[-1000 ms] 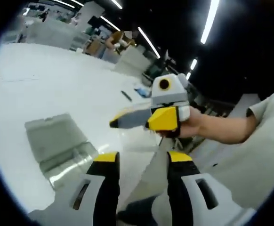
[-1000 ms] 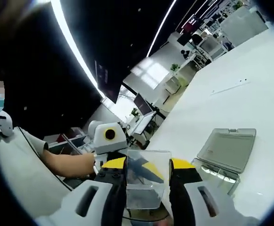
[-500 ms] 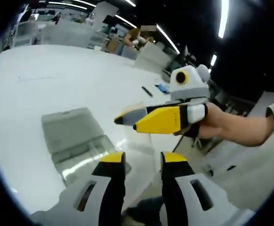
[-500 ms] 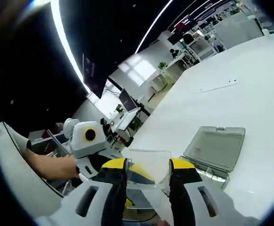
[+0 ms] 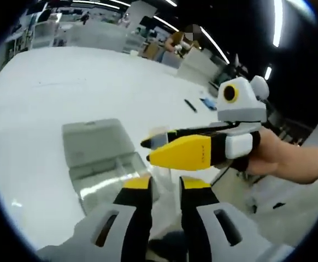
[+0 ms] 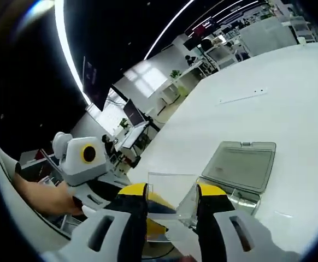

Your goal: Insert the divider into the dual guide fixture by aligning both edges with the guide slots and pushing it downward to the bottom, including one-sided entry, uneven engagement, binding, and posture correction.

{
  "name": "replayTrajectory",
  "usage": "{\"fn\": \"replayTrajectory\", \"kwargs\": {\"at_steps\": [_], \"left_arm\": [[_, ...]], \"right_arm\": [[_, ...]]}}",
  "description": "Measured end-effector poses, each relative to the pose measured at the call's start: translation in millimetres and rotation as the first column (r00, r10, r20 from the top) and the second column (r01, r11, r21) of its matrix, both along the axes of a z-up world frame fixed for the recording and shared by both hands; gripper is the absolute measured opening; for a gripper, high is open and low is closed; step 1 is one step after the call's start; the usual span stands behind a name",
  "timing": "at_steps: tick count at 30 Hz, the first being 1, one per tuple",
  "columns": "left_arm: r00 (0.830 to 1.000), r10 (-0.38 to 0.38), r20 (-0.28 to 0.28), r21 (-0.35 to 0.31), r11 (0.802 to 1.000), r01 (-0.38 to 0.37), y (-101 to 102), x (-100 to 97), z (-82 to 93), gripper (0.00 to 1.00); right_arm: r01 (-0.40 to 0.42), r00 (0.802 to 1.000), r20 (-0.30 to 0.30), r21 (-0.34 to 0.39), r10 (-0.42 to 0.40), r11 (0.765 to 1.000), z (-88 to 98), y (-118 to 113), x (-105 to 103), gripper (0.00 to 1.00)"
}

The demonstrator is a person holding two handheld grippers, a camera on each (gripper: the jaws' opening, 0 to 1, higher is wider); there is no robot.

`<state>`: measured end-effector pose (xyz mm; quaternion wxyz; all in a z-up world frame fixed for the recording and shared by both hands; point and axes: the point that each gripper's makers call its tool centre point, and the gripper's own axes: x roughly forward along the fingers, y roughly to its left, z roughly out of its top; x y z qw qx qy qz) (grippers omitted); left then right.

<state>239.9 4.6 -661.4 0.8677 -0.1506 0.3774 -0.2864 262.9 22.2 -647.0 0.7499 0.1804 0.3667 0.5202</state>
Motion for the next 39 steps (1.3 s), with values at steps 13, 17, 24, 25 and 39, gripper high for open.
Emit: {"fn": "replayTrajectory", "kwargs": {"at_steps": [13, 17, 24, 25, 39], "left_arm": [[0.997, 0.071, -0.035, 0.065, 0.996, -0.068, 3, 0.8, -16.0, 0.07], [0.996, 0.083, -0.033, 0.077, 0.994, -0.08, 2, 2.4, -17.4, 0.05], [0.994, 0.104, -0.03, 0.105, 0.989, -0.1, 5, 5.3, -19.0, 0.05], [0.994, 0.108, -0.028, 0.109, 0.989, -0.104, 5, 5.4, -18.8, 0.05], [0.993, 0.116, -0.027, 0.152, 0.982, -0.111, 9, 7.8, -21.7, 0.02]], "right_arm": [[0.07, 0.998, 0.008, -0.083, -0.069, 0.994, -9.8, -2, 5, 0.3], [0.086, 0.996, 0.004, -0.097, -0.086, 0.992, -12.3, -2, 6, 0.3], [0.095, 0.995, -0.005, -0.119, -0.096, 0.988, -15.1, -2, 6, 0.3], [0.091, 0.996, -0.009, -0.121, -0.093, 0.988, -15.6, -1, 6, 0.3], [0.091, 0.995, -0.035, -0.15, -0.098, 0.984, -18.6, 0, 7, 0.3]]}}
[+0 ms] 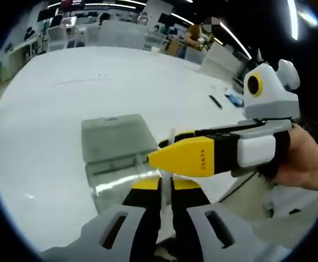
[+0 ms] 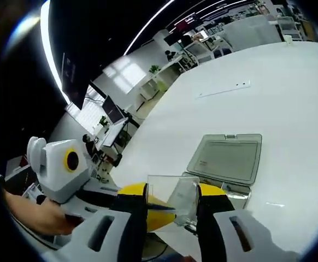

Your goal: Insert the divider into the dual guide fixture by aligning both edges with the guide slots and pushing it downward to the bottom, including one-sided entry, uneven engagement, binding, and posture correction.

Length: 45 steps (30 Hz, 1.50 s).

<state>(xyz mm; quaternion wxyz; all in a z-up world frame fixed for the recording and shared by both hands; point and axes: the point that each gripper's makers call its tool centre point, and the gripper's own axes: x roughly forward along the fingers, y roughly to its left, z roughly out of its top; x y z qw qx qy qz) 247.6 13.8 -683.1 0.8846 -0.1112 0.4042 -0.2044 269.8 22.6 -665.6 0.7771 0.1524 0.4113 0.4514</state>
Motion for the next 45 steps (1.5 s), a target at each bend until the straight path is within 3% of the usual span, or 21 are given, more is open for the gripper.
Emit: {"fn": "replayTrajectory", "kwargs": {"at_steps": [5, 8, 23, 36, 42, 45], "left_arm": [[1.0, 0.007, -0.02, -0.017, 1.0, -0.007, -1, 0.5, -1.7, 0.02], [1.0, -0.017, -0.018, 0.005, 1.0, 0.017, -2, -0.3, -2.1, 0.01], [0.994, -0.046, -0.101, -0.02, 0.999, 0.044, -4, -2.0, -10.0, 0.0], [0.988, -0.067, -0.142, -0.038, 0.997, 0.062, 3, -5.5, -11.3, 0.0], [0.987, -0.047, -0.154, -0.053, 0.998, 0.039, 16, -3.8, -11.1, 0.0], [0.985, -0.034, -0.168, -0.058, 0.998, 0.025, 23, -3.9, -11.8, 0.0]], "right_arm": [[0.009, 1.0, -0.021, -0.017, -0.01, 1.0, -2.9, -1, 0, 0.3], [0.007, 1.0, -0.028, -0.023, -0.007, 1.0, -4.9, -1, 1, 0.3], [0.014, 0.996, -0.09, -0.016, -0.016, 1.0, -14.9, -3, 0, 0.31], [-0.04, 0.996, -0.077, 0.012, 0.041, 0.999, -15.6, 3, -6, 0.34], [-0.061, 0.994, -0.084, 0.042, 0.064, 0.997, -12.4, 7, -7, 0.45], [-0.067, 0.995, -0.073, 0.051, 0.071, 0.996, -10.9, 7, -7, 0.46]]}}
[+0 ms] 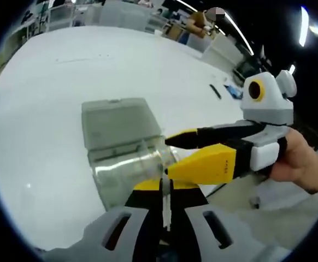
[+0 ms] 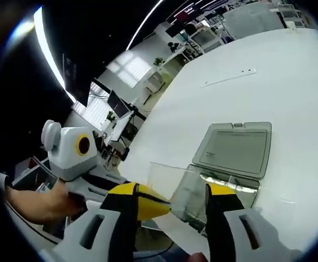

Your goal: Insert the divider into the dual guide fixture by aligning both edges with the guide slots and pushing it downward to the bottom, including one-sided entry, uneven engagement, binding, and posture correction.

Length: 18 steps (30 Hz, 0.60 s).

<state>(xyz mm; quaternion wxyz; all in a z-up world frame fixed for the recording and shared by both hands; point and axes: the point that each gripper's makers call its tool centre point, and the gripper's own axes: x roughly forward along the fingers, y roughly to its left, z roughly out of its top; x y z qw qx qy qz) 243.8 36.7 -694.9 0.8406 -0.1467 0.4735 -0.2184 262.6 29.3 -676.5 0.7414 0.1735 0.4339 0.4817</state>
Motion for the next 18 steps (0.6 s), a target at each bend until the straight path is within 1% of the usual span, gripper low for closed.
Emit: {"fn": "replayTrajectory", "kwargs": {"at_steps": [2, 5, 6, 10, 13, 14, 15, 18], "left_arm": [[1.0, 0.006, -0.007, 0.002, 1.0, -0.006, 5, -0.2, -0.1, 0.0], [1.0, 0.009, -0.017, 0.005, 1.0, -0.009, 9, 0.1, -0.3, 0.0], [0.999, 0.014, -0.029, 0.0, 1.0, -0.014, 11, 0.3, -0.3, 0.0], [0.999, 0.02, -0.049, 0.014, 1.0, -0.019, 18, 2.6, -1.5, 0.0], [0.996, 0.029, -0.084, 0.023, 0.999, -0.027, 22, 3.6, -3.8, 0.0], [0.995, 0.033, -0.09, 0.03, 0.999, -0.031, 23, 4.1, -4.7, 0.0], [0.993, 0.038, -0.108, 0.042, 0.999, -0.033, 25, 3.5, -6.7, 0.0], [0.988, 0.058, -0.143, 0.025, 0.998, -0.055, 25, 4.6, -8.4, 0.0]], "right_arm": [[-0.006, 1.0, 0.011, -0.003, 0.006, 1.0, -0.3, -1, 0, 0.47], [-0.012, 1.0, 0.013, 0.003, 0.012, 1.0, -2.1, -4, -1, 0.48], [-0.019, 1.0, 0.022, 0.007, 0.019, 1.0, -2.2, -4, -1, 0.47], [-0.03, 0.999, 0.037, 0.027, 0.029, 0.999, 1.0, -5, -4, 0.48], [-0.068, 0.995, 0.079, 0.041, 0.064, 0.997, 2.9, -4, -9, 0.48], [-0.074, 0.994, 0.089, 0.044, 0.07, 0.996, 3.1, -4, -10, 0.49], [-0.091, 0.991, 0.107, 0.049, 0.086, 0.995, 4.5, -3, -12, 0.5], [-0.137, 0.978, 0.165, 0.038, 0.129, 0.99, 4.6, -3, -16, 0.51]]}}
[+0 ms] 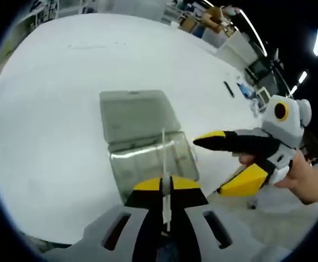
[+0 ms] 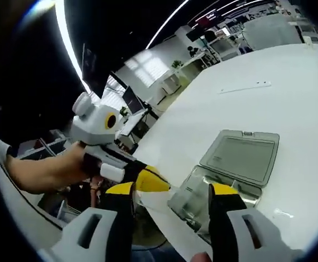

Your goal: Insert the divider into the dual guide fixture by aligning both edges with the guide slots and pushing it downward to the bottom, including one-sided entry, uneven engagement, binding, and posture correction.

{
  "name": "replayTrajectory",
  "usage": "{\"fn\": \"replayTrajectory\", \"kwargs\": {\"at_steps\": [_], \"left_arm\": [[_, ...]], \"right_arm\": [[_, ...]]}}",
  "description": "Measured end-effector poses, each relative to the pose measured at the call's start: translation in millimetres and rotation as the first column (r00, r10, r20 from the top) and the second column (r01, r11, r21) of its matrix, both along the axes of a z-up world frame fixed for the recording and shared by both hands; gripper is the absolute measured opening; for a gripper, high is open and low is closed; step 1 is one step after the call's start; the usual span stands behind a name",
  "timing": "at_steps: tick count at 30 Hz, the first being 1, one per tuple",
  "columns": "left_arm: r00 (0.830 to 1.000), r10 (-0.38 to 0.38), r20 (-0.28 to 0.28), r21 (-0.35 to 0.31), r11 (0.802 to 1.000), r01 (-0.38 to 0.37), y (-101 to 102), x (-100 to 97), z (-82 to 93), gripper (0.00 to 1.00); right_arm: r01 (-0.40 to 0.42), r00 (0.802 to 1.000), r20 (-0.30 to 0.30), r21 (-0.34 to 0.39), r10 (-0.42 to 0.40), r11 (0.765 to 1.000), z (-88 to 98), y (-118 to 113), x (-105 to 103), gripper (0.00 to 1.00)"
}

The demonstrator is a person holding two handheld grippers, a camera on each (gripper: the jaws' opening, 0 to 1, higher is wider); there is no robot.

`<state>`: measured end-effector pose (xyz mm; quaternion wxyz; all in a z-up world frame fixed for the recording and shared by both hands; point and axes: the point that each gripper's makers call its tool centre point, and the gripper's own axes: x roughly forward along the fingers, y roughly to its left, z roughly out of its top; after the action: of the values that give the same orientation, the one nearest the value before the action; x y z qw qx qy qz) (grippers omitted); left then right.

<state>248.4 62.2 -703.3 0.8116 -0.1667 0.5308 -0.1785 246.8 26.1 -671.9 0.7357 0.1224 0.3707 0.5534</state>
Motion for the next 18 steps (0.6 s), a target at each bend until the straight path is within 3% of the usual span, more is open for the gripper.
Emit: {"fn": "replayTrajectory", "kwargs": {"at_steps": [10, 13, 16, 18], "left_arm": [[0.996, 0.028, -0.08, 0.006, 1.0, -0.028, 2, 3.4, -8.2, 0.0], [0.995, 0.033, -0.099, 0.017, 0.999, -0.031, 3, 4.3, -11.0, 0.0], [0.992, 0.038, -0.122, 0.023, 0.999, -0.035, 3, 5.4, -14.4, 0.0], [0.989, 0.042, -0.139, 0.023, 0.999, -0.04, 2, 5.4, -16.0, 0.0]], "right_arm": [[-0.072, 0.983, 0.164, -0.033, 0.077, 0.997, -0.2, -5, -4, 0.55], [-0.101, 0.964, 0.243, -0.053, 0.111, 0.993, -0.2, -7, -5, 0.56], [-0.12, 0.951, 0.277, -0.074, 0.136, 0.99, -1.9, -8, -7, 0.58], [-0.133, 0.93, 0.328, -0.118, 0.165, 0.984, -6.3, -11, -6, 0.6]]}}
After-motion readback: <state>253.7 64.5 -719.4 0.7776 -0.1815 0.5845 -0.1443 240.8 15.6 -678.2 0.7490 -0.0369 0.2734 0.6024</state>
